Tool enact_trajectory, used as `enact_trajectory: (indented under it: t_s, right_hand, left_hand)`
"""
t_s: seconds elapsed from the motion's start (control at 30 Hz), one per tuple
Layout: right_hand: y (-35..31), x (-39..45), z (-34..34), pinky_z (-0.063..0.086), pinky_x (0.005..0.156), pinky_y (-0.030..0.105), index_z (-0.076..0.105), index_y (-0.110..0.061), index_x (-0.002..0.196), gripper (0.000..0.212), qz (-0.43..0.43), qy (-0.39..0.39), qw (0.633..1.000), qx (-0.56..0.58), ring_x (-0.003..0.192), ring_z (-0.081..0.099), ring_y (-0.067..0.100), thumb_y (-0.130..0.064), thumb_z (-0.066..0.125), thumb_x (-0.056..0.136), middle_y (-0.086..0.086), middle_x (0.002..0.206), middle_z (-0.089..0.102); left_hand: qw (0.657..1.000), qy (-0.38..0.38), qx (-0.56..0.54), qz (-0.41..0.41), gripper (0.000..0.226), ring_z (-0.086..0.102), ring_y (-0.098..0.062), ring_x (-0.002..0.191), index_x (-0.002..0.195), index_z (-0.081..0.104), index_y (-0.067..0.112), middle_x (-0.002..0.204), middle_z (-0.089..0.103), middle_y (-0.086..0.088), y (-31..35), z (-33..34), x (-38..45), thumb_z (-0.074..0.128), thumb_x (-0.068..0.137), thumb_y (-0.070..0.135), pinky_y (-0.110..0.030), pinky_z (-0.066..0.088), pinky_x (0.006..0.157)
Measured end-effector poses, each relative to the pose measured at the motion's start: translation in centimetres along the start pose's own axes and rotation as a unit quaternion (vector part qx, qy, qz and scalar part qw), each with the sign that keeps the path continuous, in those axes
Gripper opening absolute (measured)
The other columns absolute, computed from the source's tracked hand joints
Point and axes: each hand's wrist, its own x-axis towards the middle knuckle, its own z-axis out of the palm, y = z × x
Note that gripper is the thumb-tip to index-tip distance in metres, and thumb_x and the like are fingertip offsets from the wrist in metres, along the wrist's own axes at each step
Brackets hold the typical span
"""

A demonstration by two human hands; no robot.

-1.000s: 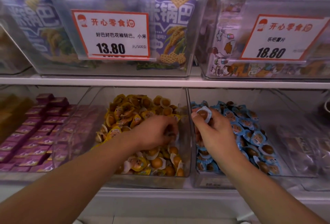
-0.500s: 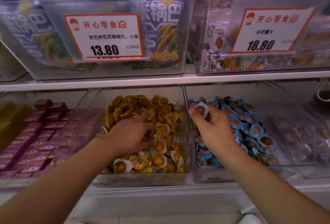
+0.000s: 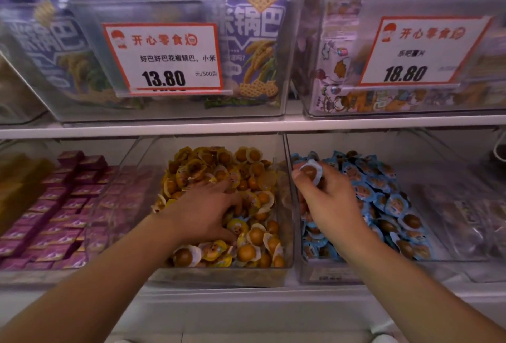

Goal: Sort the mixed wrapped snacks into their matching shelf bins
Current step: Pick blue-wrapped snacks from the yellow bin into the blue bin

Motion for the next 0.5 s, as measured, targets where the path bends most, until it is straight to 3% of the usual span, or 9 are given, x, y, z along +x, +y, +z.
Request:
enact_trajectory:
  t_s: [0.07,0.2,0.33,0.4,0.5]
  right_hand:
    - [0.0,0.0,0.0,0.047,0.048,0.017,0.069,-0.014,0.089,0.013,-0.004,0.001,1.0,0.0,0.051,0.063,0.012,-0.021,0.061,0.097,0.01,0.069,0.066]
    - [0.0,0.0,0.0,0.045,0.047,0.017,0.068,-0.008,0.087,0.017,-0.009,-0.012,1.0,0.005,0.047,0.058,0.008,-0.019,0.06,0.097,0.003,0.057,0.059]
    - [-0.2,0.0,-0.1,0.049,0.047,0.023,0.066,-0.007,0.087,0.018,-0.005,-0.018,1.0,0.007,0.048,0.06,0.015,-0.02,0.06,0.098,0.016,0.064,0.061]
    - [-0.3,0.0,0.0,0.051,0.047,0.024,0.066,-0.007,0.087,0.018,-0.006,-0.019,1.0,0.003,0.048,0.061,0.016,-0.02,0.06,0.098,0.015,0.063,0.061]
    - [-0.4,-0.1,0.1,0.047,0.047,0.02,0.066,-0.005,0.087,0.018,-0.013,-0.015,1.0,-0.002,0.046,0.059,0.012,-0.019,0.06,0.097,0.013,0.06,0.059]
  left_hand:
    - [0.999,-0.031,0.007,-0.023,0.068,0.05,-0.017,0.108,0.115,0.056,0.043,0.104,0.039,0.011,-0.4,-0.3,-0.2,0.059,0.062,0.085,-0.038,0.038,0.091]
    - [0.994,-0.04,0.082,-0.055,0.068,0.047,-0.027,0.121,0.134,0.049,0.038,0.132,0.042,-0.005,1.2,-0.2,0.3,0.059,0.076,0.072,-0.046,0.035,0.106]
    - [0.99,-0.003,0.129,-0.059,0.062,0.051,-0.029,0.118,0.13,0.055,0.028,0.133,0.046,-0.009,2.7,0.3,0.9,0.058,0.081,0.066,-0.044,0.038,0.099]
    - [0.993,0.009,0.095,-0.064,0.056,0.052,-0.028,0.115,0.123,0.059,0.027,0.127,0.048,-0.007,2.8,0.5,1.0,0.058,0.081,0.064,-0.043,0.038,0.098]
    - [0.999,0.025,-0.013,-0.047,0.045,0.056,-0.025,0.103,0.117,0.059,0.03,0.116,0.049,-0.002,2.5,0.8,0.9,0.06,0.083,0.059,-0.035,0.039,0.081]
